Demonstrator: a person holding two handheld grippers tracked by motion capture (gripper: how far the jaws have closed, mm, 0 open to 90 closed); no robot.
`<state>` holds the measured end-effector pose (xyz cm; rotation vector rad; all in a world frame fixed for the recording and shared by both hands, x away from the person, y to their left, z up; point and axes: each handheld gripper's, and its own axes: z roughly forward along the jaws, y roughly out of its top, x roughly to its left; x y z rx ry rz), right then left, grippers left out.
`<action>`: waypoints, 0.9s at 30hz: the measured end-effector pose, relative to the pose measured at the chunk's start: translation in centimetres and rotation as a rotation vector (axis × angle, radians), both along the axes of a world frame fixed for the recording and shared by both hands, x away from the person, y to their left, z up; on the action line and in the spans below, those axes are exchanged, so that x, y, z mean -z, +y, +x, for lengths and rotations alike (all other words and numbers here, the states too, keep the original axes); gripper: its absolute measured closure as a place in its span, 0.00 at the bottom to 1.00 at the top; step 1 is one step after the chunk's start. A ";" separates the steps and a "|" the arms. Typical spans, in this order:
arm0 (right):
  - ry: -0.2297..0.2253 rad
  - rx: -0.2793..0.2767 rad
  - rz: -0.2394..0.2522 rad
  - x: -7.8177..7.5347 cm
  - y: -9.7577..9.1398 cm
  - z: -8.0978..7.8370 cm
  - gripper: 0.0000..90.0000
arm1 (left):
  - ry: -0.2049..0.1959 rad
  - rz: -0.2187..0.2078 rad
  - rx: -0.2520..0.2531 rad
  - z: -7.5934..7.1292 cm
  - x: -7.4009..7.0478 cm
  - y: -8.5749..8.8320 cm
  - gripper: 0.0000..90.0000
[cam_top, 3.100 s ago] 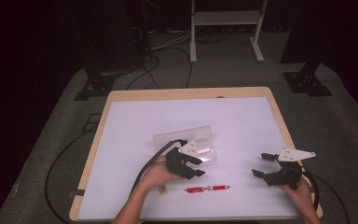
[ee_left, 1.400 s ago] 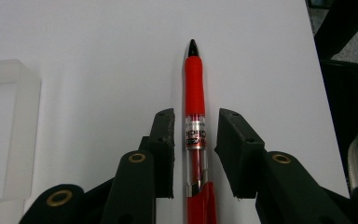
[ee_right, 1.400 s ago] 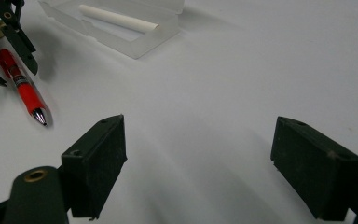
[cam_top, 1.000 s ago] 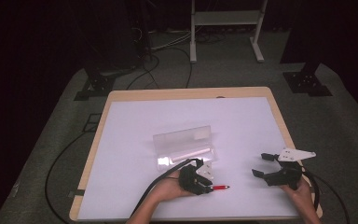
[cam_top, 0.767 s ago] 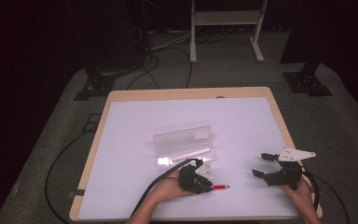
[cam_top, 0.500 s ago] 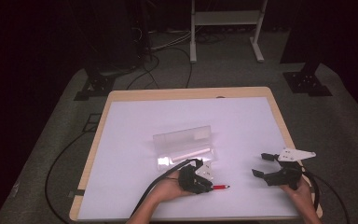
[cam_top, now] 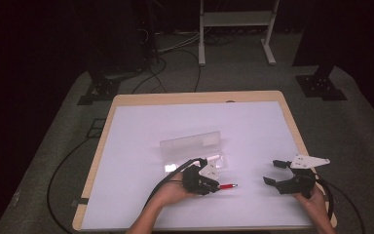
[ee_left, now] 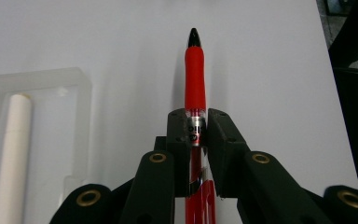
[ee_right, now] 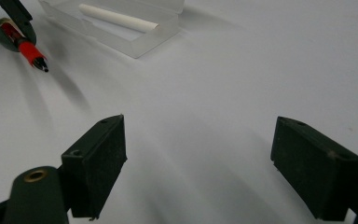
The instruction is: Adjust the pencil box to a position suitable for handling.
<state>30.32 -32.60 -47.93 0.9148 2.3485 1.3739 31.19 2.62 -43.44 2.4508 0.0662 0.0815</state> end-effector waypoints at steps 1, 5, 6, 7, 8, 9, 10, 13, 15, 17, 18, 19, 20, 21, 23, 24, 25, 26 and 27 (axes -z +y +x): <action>0.000 0.000 0.000 0.0 0.0 0.0 0.19 | -0.001 -0.001 -0.003 0.0 -0.1 0.0 0.88; 0.001 0.000 0.000 0.0 0.0 0.0 0.19 | -0.013 -0.004 -0.012 0.3 -0.4 0.3 0.88; 0.000 0.000 0.000 0.0 0.0 0.0 0.19 | -0.015 -0.004 -0.014 0.3 -0.5 0.3 0.88; 0.000 0.000 -0.001 0.0 0.0 0.0 0.19 | -0.015 -0.005 -0.018 0.5 -0.6 0.4 0.88; 0.000 0.001 -0.001 0.0 0.0 0.0 0.19 | -0.014 -0.008 -0.023 0.5 -0.6 0.4 0.88; 0.000 0.000 -0.001 0.0 0.0 0.0 0.19 | -0.016 -0.006 -0.024 0.7 -0.6 0.5 0.88; 0.000 0.001 -0.001 0.0 0.0 0.0 0.19 | -0.018 -0.007 -0.027 0.8 -0.7 0.5 0.88; 0.000 0.000 -0.001 0.0 0.0 0.0 0.19 | -0.021 -0.012 -0.037 1.1 -0.9 0.6 0.88; 0.000 0.001 0.001 0.0 0.0 0.0 0.19 | -0.026 -0.008 -0.043 1.4 -1.1 0.7 0.88; 0.003 0.001 0.004 0.0 0.0 0.0 0.19 | -0.024 -0.006 -0.048 1.6 -1.2 0.7 0.88; 0.002 0.002 0.005 0.0 0.0 0.0 0.19 | -0.025 -0.006 -0.052 1.7 -1.3 0.8 0.88; 0.002 0.002 0.005 0.0 0.0 0.0 0.19 | -0.027 -0.003 -0.052 1.8 -1.3 0.8 0.88; 0.003 0.001 0.004 0.0 0.0 0.0 0.19 | -0.028 -0.003 -0.056 1.9 -1.3 0.8 0.88; 0.002 0.001 0.003 0.0 0.0 0.0 0.19 | -0.028 -0.001 -0.060 2.0 -1.3 0.9 0.88; 0.003 0.001 0.004 0.0 0.0 0.0 0.19 | -0.029 -0.003 -0.070 2.3 -1.4 1.1 0.88; 0.003 0.001 0.004 0.0 0.0 0.0 0.19 | -0.032 -0.005 -0.072 2.4 -1.5 1.1 0.88; 0.002 0.002 0.004 0.0 0.0 0.0 0.19 | -0.033 -0.003 -0.072 2.6 -1.5 1.2 0.88; 0.003 0.002 0.004 0.0 0.0 0.0 0.19 | -0.034 -0.007 -0.078 2.7 -1.6 1.3 0.88; 0.003 0.002 0.004 0.0 0.0 0.0 0.19 | -0.034 -0.008 -0.081 2.8 -1.7 1.4 0.88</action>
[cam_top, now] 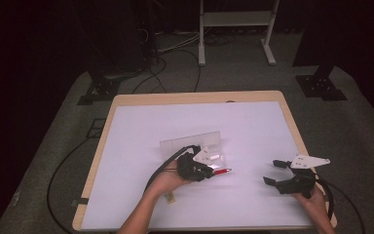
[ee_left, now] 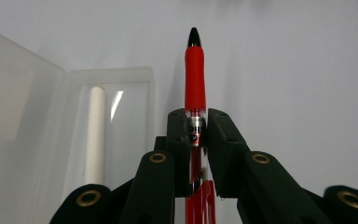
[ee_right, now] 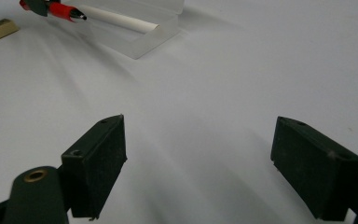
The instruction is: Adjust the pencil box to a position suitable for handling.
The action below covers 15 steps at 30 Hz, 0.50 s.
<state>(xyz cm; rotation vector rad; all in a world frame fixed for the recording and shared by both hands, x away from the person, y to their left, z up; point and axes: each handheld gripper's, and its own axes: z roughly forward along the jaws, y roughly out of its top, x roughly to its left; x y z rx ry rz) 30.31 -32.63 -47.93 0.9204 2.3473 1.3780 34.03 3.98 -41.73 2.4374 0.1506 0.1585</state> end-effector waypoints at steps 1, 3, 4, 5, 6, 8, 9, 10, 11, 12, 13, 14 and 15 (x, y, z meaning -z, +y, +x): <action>0.000 0.000 0.001 0.0 0.0 0.0 0.19 | 0.001 0.003 -0.003 0.1 -0.1 0.0 0.88; 0.000 0.000 0.001 0.0 0.0 0.0 0.19 | -0.005 0.008 -0.007 0.3 -0.2 0.1 0.88; 0.000 0.000 0.001 0.0 0.0 0.0 0.19 | -0.003 0.003 -0.008 0.4 -0.3 0.2 0.88; 0.000 0.000 0.000 0.0 0.0 0.0 0.19 | -0.002 -0.003 -0.011 0.5 -0.3 0.2 0.88; 0.000 0.000 0.000 0.0 0.0 0.0 0.19 | -0.005 0.001 -0.014 0.6 -0.4 0.3 0.88; 0.000 0.000 0.001 0.0 0.0 0.0 0.19 | -0.006 0.001 -0.020 0.8 -0.4 0.4 0.88; 0.000 0.000 0.001 0.0 0.0 0.0 0.19 | -0.005 -0.004 -0.024 0.9 -0.5 0.5 0.88; 0.000 0.000 0.001 0.0 0.0 0.0 0.19 | -0.007 -0.003 -0.025 1.0 -0.5 0.5 0.88; 0.000 0.000 0.001 0.0 0.0 0.0 0.19 | -0.008 -0.002 -0.027 1.1 -0.6 0.6 0.88; 0.000 -0.001 0.001 0.0 0.0 0.0 0.19 | -0.006 -0.002 -0.028 1.2 -0.7 0.6 0.88; 0.000 0.000 0.001 0.0 0.0 0.0 0.19 | -0.008 0.003 -0.030 1.2 -0.7 0.6 0.88; -0.001 0.000 0.000 0.0 0.0 0.0 0.19 | -0.011 0.003 -0.031 1.3 -0.7 0.6 0.88; -0.002 0.000 0.000 0.0 0.0 0.0 0.19 | -0.010 -0.001 -0.033 1.4 -0.8 0.6 0.88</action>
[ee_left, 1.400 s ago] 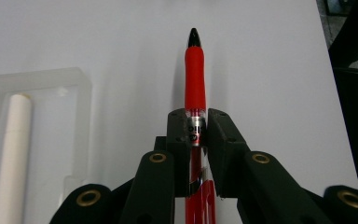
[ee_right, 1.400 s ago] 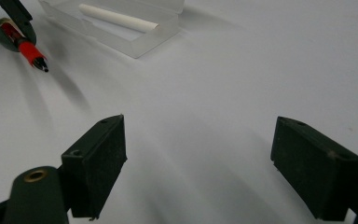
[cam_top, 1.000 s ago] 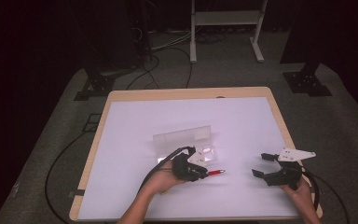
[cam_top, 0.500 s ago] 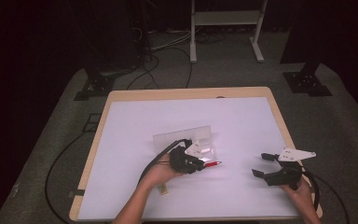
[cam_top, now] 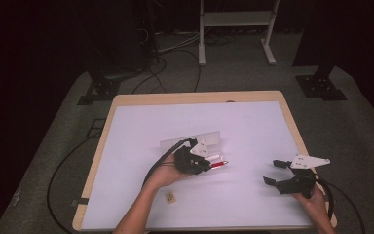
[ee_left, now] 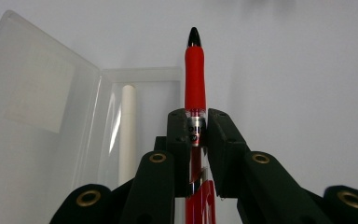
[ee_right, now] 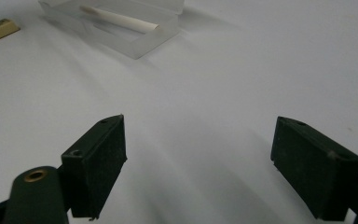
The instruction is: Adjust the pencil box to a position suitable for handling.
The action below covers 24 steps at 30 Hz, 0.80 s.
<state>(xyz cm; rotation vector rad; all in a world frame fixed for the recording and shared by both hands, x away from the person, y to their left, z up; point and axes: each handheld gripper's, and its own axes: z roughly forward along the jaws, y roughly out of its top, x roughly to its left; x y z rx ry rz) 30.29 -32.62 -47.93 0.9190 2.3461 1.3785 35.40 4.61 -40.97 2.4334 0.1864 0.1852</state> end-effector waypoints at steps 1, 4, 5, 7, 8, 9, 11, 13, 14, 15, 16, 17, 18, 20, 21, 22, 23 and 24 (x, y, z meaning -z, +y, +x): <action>0.001 0.000 0.000 0.0 0.0 0.0 0.19 | 0.002 0.000 -0.003 0.1 0.0 0.0 0.88; 0.001 0.000 0.000 0.0 0.0 0.0 0.19 | 0.000 0.004 -0.006 0.3 -0.1 0.2 0.88; 0.001 -0.001 0.000 0.0 0.0 0.0 0.19 | 0.000 0.000 -0.010 0.4 -0.1 0.2 0.88; 0.000 0.000 0.000 0.0 0.0 0.0 0.19 | 0.003 -0.001 -0.011 0.6 0.0 0.3 0.88; 0.000 -0.001 0.000 0.0 0.0 0.0 0.19 | 0.005 -0.002 -0.014 0.6 0.0 0.3 0.88; 0.000 0.000 0.000 0.0 0.0 0.0 0.19 | 0.004 0.001 -0.017 0.7 0.1 0.3 0.88; 0.000 -0.001 0.000 0.0 0.0 0.0 0.19 | 0.001 0.001 -0.018 0.9 0.2 0.4 0.88; -0.001 0.000 0.001 0.0 0.0 0.0 0.19 | 0.004 -0.001 -0.023 1.1 0.3 0.4 0.88; 0.000 0.000 0.001 0.0 0.0 0.0 0.19 | 0.004 -0.001 -0.024 1.1 0.4 0.4 0.88; 0.000 0.000 0.001 0.0 0.0 0.0 0.19 | 0.004 -0.002 -0.026 1.2 0.5 0.4 0.88; 0.000 0.000 0.001 0.0 0.0 0.0 0.19 | 0.006 0.000 -0.024 1.3 0.5 0.3 0.88; -0.001 0.000 0.001 0.0 0.0 0.0 0.19 | 0.005 0.001 -0.025 1.3 0.6 0.3 0.88; -0.001 0.000 0.001 0.0 0.0 0.0 0.19 | 0.001 0.001 -0.026 1.4 0.7 0.3 0.88; -0.001 0.000 0.000 0.0 0.0 0.0 0.19 | 0.008 0.002 -0.030 1.5 0.8 0.3 0.88; -0.001 0.000 0.001 0.0 0.0 0.0 0.19 | 0.006 0.004 -0.031 1.6 0.9 0.3 0.88; -0.001 0.000 0.000 0.0 0.0 0.0 0.19 | 0.007 0.006 -0.031 1.7 1.0 0.3 0.88; -0.001 0.000 0.001 0.0 0.0 0.0 0.19 | 0.013 0.001 -0.035 1.8 1.1 0.4 0.88; -0.001 0.000 0.001 0.0 0.0 0.0 0.19 | 0.014 0.002 -0.037 1.9 1.1 0.4 0.88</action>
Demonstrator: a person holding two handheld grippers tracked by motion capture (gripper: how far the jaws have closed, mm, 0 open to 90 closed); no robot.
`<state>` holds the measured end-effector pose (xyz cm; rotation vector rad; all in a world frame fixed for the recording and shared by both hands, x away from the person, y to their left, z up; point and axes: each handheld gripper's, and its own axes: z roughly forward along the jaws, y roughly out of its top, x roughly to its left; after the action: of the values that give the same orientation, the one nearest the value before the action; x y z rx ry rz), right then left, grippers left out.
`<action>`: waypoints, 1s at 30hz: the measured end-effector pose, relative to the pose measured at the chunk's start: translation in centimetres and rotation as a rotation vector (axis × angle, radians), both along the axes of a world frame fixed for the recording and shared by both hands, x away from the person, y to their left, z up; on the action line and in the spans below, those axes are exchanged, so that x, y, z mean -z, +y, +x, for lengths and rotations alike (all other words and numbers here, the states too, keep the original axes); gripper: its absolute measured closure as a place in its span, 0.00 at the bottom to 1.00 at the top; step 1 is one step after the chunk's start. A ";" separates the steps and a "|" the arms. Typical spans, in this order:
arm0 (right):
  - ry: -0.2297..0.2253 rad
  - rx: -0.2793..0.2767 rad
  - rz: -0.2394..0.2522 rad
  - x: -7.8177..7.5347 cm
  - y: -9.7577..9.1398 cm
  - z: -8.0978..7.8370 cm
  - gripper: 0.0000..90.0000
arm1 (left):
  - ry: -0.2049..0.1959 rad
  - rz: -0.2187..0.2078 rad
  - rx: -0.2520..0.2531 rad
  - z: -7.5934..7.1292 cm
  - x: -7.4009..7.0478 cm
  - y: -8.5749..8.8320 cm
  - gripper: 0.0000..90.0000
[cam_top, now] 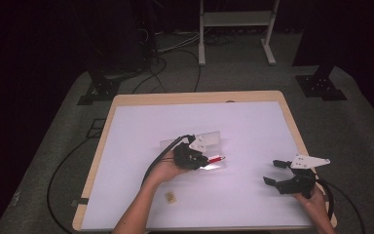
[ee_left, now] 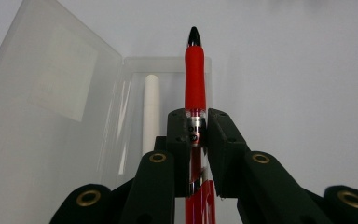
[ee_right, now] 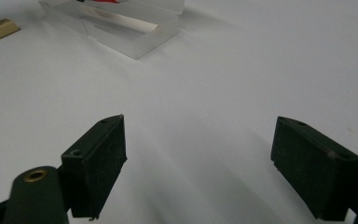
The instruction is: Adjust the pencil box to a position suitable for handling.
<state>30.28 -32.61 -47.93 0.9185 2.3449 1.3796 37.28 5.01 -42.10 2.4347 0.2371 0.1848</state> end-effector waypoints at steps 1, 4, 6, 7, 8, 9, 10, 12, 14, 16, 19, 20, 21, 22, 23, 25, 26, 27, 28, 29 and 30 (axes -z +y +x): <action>0.000 0.000 0.000 0.0 0.0 0.0 0.19 | 0.000 0.003 0.001 0.1 0.0 0.0 0.88; 0.000 -0.001 0.001 0.0 0.0 0.0 0.19 | -0.003 0.007 -0.002 0.2 0.2 0.0 0.88; -0.001 -0.001 0.000 0.0 0.0 0.0 0.19 | 0.000 0.013 0.000 0.2 0.3 0.0 0.88; 0.000 -0.001 -0.001 0.0 0.0 0.0 0.19 | -0.003 0.019 -0.001 0.3 0.4 0.0 0.88; -0.001 -0.001 -0.001 0.0 0.0 0.0 0.19 | 0.002 0.019 -0.001 0.4 0.5 0.0 0.88; -0.001 -0.001 0.000 0.0 0.0 0.0 0.19 | 0.003 0.024 -0.001 0.4 0.6 0.0 0.88; -0.002 0.000 0.000 0.0 0.0 0.0 0.19 | 0.004 0.025 -0.005 0.5 0.7 0.0 0.88; -0.001 -0.001 0.000 0.0 0.0 0.0 0.19 | 0.008 0.024 -0.006 0.6 0.8 0.0 0.88; -0.002 0.000 0.000 0.0 0.0 0.0 0.19 | 0.007 0.023 -0.011 0.7 0.8 0.0 0.88; -0.001 -0.001 0.001 0.0 0.0 0.0 0.19 | 0.013 0.026 -0.010 0.8 1.0 -0.1 0.88; -0.002 -0.001 0.000 0.0 0.0 0.0 0.19 | 0.017 0.037 -0.009 0.8 1.3 -0.2 0.88; -0.002 -0.001 0.000 0.0 0.0 0.0 0.19 | 0.023 0.035 -0.007 0.9 1.4 -0.2 0.88; -0.002 -0.001 0.001 0.0 0.0 0.0 0.19 | 0.025 0.037 -0.006 0.9 1.4 -0.2 0.88; -0.001 -0.001 0.001 0.0 0.0 0.0 0.19 | 0.023 0.044 -0.006 1.0 1.5 -0.2 0.88; -0.001 -0.001 0.001 0.0 0.0 0.0 0.19 | 0.025 0.042 -0.009 1.0 1.6 -0.3 0.88; -0.002 -0.002 0.000 0.0 0.0 0.0 0.19 | 0.023 0.049 -0.009 1.0 1.6 -0.3 0.88; -0.001 -0.001 0.000 0.0 0.0 0.0 0.19 | 0.025 0.052 -0.010 1.1 1.6 -0.3 0.88; -0.001 -0.001 0.000 0.0 0.0 0.0 0.19 | 0.028 0.051 -0.012 1.1 1.7 -0.3 0.88; -0.001 -0.001 0.000 0.0 0.0 0.0 0.19 | 0.030 0.050 -0.012 1.1 1.7 -0.2 0.88; -0.001 -0.001 0.000 0.0 0.0 0.0 0.19 | 0.032 0.052 -0.014 1.1 1.7 -0.2 0.88; -0.001 -0.001 0.000 0.0 0.0 0.0 0.19 | 0.032 0.052 -0.014 1.1 1.7 -0.2 0.88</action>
<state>30.27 -32.61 -47.93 0.9161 2.3453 1.3800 38.39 4.79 -43.84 2.4893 0.2667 0.1605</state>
